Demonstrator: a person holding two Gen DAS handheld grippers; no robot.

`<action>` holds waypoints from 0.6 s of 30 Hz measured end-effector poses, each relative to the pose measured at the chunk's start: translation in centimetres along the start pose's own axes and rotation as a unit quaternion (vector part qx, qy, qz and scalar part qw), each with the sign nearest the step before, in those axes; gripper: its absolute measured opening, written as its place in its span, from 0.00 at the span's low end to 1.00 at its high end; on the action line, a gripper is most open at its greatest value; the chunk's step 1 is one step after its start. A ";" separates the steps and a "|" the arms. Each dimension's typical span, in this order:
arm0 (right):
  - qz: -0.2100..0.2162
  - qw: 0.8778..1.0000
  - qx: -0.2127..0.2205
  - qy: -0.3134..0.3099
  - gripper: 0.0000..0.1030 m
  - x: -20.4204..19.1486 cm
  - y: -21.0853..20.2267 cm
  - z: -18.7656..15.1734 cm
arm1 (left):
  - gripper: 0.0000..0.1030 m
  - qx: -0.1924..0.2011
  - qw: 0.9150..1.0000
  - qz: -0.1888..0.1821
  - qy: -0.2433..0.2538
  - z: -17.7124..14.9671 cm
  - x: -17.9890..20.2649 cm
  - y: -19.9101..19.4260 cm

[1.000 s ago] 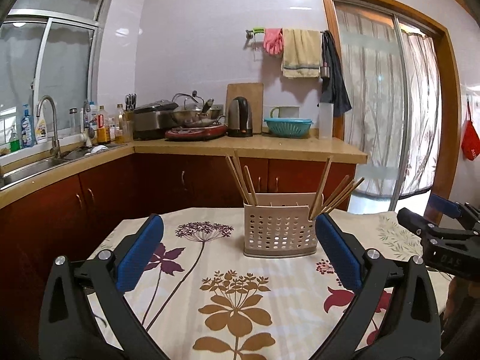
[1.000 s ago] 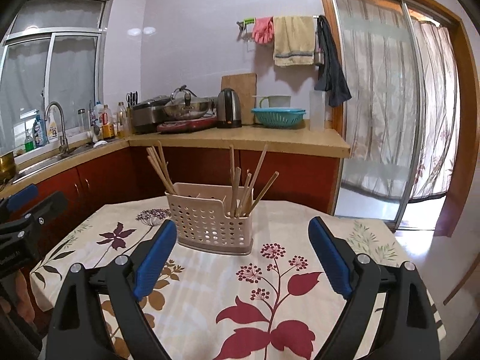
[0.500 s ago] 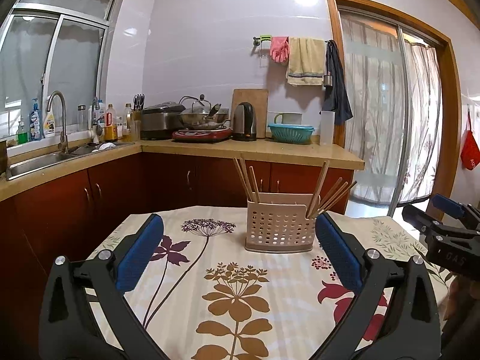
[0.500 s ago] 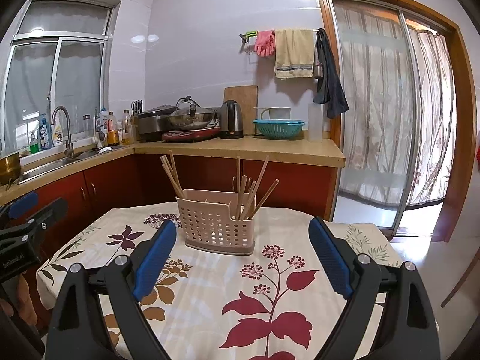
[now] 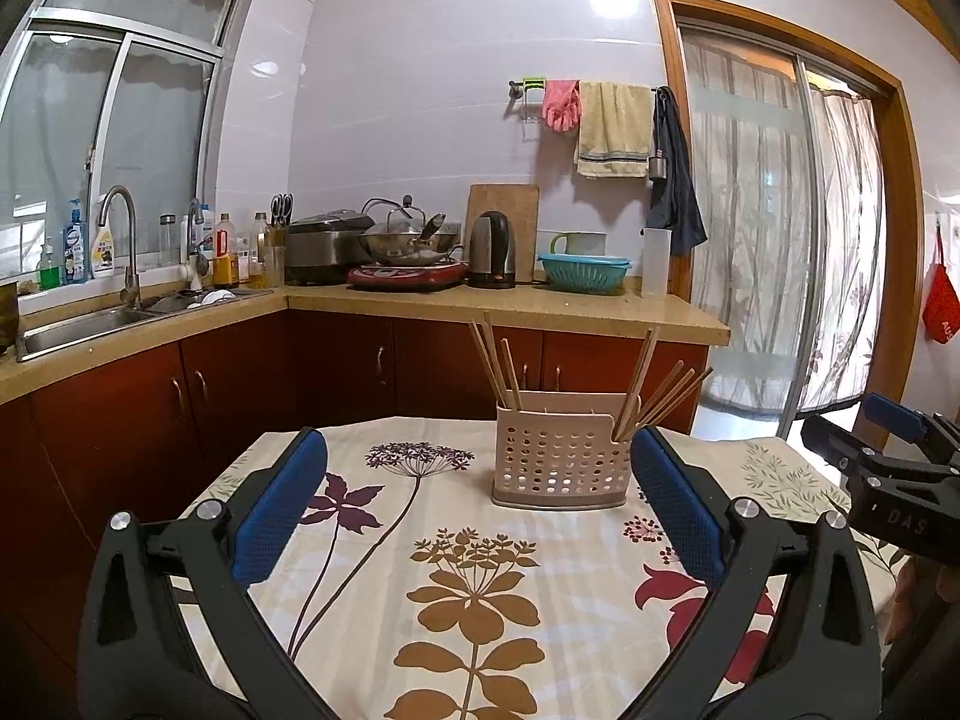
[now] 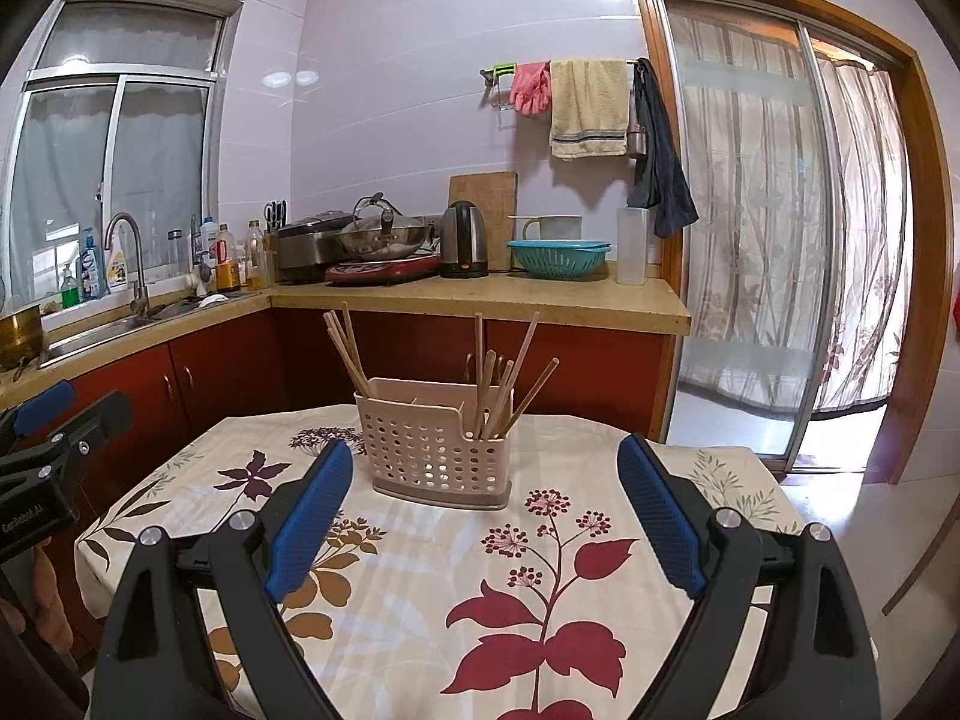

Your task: Organize utensils

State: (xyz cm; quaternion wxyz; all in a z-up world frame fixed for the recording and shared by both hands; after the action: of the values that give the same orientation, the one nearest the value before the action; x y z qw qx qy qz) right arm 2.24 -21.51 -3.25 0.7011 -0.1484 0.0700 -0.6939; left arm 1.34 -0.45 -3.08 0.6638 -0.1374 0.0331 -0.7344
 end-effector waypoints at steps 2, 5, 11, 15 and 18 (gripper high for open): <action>0.000 1.000 -0.001 0.000 0.85 0.0 0.0 0.0 | 0.96 0.000 1.000 -0.001 0.000 0.0 0.0 0.0; -0.001 1.000 0.000 0.001 0.85 0.0 0.0 0.0 | 0.96 0.000 1.000 0.001 0.001 0.0 0.0 -0.1; -0.001 1.000 0.000 0.001 0.85 0.0 0.1 0.0 | 0.96 0.000 1.000 -0.001 -0.001 0.2 -0.1 -0.2; -0.001 1.000 0.000 0.001 0.85 0.0 0.0 0.0 | 0.96 0.002 1.000 0.003 0.001 0.3 0.0 -0.4; -0.001 1.000 0.000 0.001 0.85 0.0 0.0 0.0 | 0.96 0.002 1.000 0.001 0.002 0.4 0.1 -0.5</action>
State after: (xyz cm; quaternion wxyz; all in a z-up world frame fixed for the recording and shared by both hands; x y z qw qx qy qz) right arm 2.25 -21.57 -3.28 0.7005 -0.1475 0.0705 -0.6947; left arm 0.93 -0.45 -2.51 0.6651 -0.1349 0.0328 -0.7337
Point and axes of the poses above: each gripper's, at about its wrist camera, not at the fingertips, and y roughly the way its jaws point, x to its right, z to its top, the point moved 3 cm from there along y, roughly the way its jaws point, and after that the axes turned 8 degrees about -y, right-handed, at the moved point
